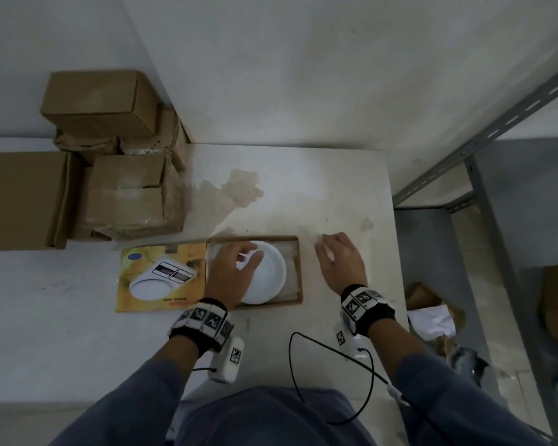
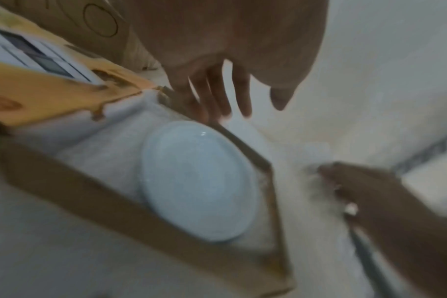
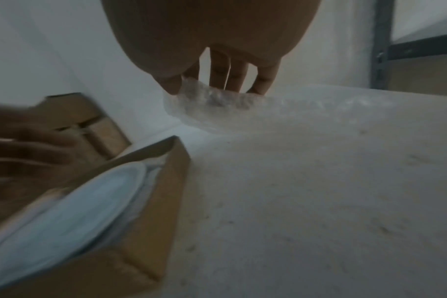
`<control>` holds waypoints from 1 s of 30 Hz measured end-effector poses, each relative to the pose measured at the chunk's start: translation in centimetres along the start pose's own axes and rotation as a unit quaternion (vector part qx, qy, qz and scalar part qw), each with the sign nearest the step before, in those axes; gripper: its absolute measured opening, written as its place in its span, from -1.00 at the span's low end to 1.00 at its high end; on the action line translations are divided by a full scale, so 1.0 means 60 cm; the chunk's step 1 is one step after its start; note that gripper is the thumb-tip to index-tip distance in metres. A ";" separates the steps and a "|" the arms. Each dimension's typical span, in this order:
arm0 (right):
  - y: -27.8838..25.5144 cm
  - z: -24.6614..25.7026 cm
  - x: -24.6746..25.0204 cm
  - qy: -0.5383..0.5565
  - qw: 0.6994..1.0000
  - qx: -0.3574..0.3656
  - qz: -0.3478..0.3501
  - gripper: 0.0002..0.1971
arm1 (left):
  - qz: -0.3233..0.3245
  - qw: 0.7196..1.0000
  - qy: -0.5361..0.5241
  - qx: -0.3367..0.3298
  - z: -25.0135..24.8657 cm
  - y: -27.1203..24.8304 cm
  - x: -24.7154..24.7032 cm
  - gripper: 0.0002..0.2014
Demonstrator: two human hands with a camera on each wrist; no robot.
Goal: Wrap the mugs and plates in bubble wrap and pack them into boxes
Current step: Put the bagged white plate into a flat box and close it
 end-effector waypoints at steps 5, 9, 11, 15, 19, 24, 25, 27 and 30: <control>-0.015 0.094 -0.042 -0.003 0.987 0.113 0.116 -0.65 | 0.114 0.935 -0.312 0.125 -0.046 0.019 -0.071 -0.67; -0.017 0.097 -0.056 0.045 0.976 0.106 0.185 -0.65 | 0.065 0.976 -0.192 0.075 -0.033 0.017 -0.046 -0.83; -0.011 0.088 -0.040 0.057 0.982 0.099 0.150 -0.66 | 0.078 0.976 -0.192 0.070 -0.026 0.008 -0.034 -0.78; 0.007 0.087 -0.011 0.065 0.988 0.098 0.100 -0.33 | 0.105 0.972 -0.205 0.055 -0.013 -0.009 -0.009 -0.68; 0.012 0.138 -0.027 -0.068 0.970 0.152 0.175 -0.26 | 0.101 0.957 -0.249 0.111 0.007 -0.024 0.012 -0.81; 0.025 0.145 -0.055 0.037 0.964 0.077 0.253 -0.79 | 0.114 0.923 -0.348 0.118 0.022 -0.045 0.011 -0.82; 0.026 0.144 -0.055 0.048 0.965 0.070 0.249 -0.80 | 0.133 0.925 -0.337 0.119 0.026 -0.051 0.008 -0.82; 0.027 0.143 -0.056 0.052 0.966 0.064 0.247 -0.78 | 0.164 0.932 -0.303 0.107 0.038 -0.059 0.003 -0.76; 0.028 0.139 -0.057 0.066 0.962 0.045 0.259 -0.73 | 0.145 0.949 -0.269 0.082 0.051 -0.058 0.010 -0.76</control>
Point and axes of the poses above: each hand's wrist, its own y-axis towards the middle knuckle, its own x-axis out of the back of the hand, z = x × y, the point moved 7 cm from there along y, towards the middle knuckle, and after that the axes turned 15 degrees about z, right-handed, at the moved point
